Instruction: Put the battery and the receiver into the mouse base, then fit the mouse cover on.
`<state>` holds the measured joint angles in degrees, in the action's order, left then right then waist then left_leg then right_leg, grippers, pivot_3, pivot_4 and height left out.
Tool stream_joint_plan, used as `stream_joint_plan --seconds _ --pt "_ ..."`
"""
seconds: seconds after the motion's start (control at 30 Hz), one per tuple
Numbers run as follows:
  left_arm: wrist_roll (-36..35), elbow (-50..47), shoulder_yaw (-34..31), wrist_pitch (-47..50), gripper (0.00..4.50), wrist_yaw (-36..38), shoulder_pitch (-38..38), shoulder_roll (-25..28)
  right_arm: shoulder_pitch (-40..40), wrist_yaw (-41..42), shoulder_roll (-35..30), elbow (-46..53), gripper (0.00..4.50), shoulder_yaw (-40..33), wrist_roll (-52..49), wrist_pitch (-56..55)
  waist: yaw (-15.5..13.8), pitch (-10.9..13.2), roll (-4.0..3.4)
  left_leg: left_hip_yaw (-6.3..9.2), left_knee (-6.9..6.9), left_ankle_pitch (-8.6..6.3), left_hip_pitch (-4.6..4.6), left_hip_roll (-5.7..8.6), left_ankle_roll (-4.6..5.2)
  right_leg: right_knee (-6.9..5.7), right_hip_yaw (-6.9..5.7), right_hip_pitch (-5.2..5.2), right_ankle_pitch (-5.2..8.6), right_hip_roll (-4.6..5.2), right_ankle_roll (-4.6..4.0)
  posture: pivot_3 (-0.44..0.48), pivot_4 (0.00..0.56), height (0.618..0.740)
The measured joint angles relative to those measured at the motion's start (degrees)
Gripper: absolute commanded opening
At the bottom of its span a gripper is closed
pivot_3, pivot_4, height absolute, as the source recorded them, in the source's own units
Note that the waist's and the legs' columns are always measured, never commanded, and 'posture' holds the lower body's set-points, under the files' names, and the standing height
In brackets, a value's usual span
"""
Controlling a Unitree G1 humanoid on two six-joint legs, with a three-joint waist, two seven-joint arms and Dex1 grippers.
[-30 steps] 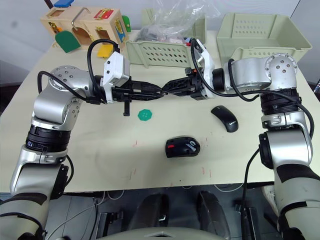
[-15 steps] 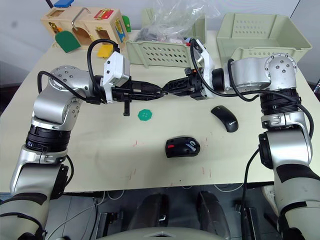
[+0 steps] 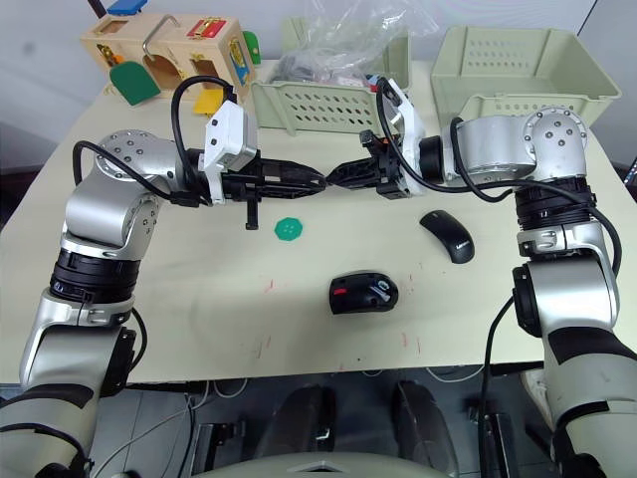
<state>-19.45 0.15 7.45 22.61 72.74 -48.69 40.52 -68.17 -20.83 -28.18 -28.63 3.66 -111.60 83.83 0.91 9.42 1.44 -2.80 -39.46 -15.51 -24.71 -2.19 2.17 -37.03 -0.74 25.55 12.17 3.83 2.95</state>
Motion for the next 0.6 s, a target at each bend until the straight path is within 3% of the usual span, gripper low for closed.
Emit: stream_joint_plan --seconds 0.1,0.13,0.23,0.33,0.37,0.4,0.6 --pt "-0.69 0.00 -0.19 0.98 0.17 0.05 0.08 0.00 0.00 0.03 0.00 0.17 0.03 0.01 -0.01 0.02 0.01 0.00 0.00 0.00 0.00 0.00 0.00 0.00 0.00 -0.01 0.00 0.00 0.00 0.00 0.00 0.000 0.150 0.740" --pt "-1.11 -0.05 -0.31 1.65 0.89 0.01 0.12 0.00 0.01 0.03 -0.01 0.29 0.00 0.02 -0.01 0.03 0.01 0.00 0.00 0.01 0.00 0.00 0.00 0.00 0.00 -0.01 0.00 0.00 0.00 0.00 0.00 0.000 0.150 0.740" --pt "-3.76 -1.20 -1.22 5.95 2.10 -0.41 1.06 0.00 0.19 0.09 -0.36 1.14 0.00 0.07 -0.01 0.03 0.04 0.00 0.00 0.04 0.00 0.00 0.00 0.00 0.00 -0.03 0.01 0.00 0.00 0.00 0.00 0.000 0.150 0.740" --pt "-7.94 -3.68 -3.97 12.11 3.69 -1.84 3.18 0.40 1.08 0.44 -3.16 3.01 0.00 0.64 -0.02 0.76 -0.02 0.00 0.00 0.11 0.00 0.00 -0.02 -0.01 0.00 -0.03 0.01 0.00 0.00 0.01 0.01 0.000 0.150 0.740" --pt "-10.09 -5.82 -5.49 14.77 3.86 -2.49 5.02 1.07 1.46 0.83 -6.05 4.47 0.00 1.35 -0.01 1.37 -0.02 0.00 0.00 0.10 0.00 0.00 -0.02 0.00 0.00 0.01 0.03 0.00 -0.02 0.02 0.03 0.000 0.150 0.740" --pt "-10.90 -6.92 -5.93 15.94 4.36 -2.85 6.04 1.21 1.46 1.43 -7.22 5.23 0.00 1.68 -0.01 1.89 -0.01 0.00 0.00 0.09 0.00 -0.01 0.02 0.00 0.01 0.03 0.07 0.00 -0.02 0.02 0.03 0.000 0.150 0.740" --pt "-12.62 -12.14 -6.93 18.30 4.36 -5.25 13.22 1.58 1.46 5.13 -15.17 8.99 0.00 4.76 0.04 4.62 -0.11 0.01 -0.02 0.06 -0.02 -0.05 0.04 0.00 0.08 0.00 0.08 0.00 -0.02 0.00 0.03 0.000 0.150 0.740"
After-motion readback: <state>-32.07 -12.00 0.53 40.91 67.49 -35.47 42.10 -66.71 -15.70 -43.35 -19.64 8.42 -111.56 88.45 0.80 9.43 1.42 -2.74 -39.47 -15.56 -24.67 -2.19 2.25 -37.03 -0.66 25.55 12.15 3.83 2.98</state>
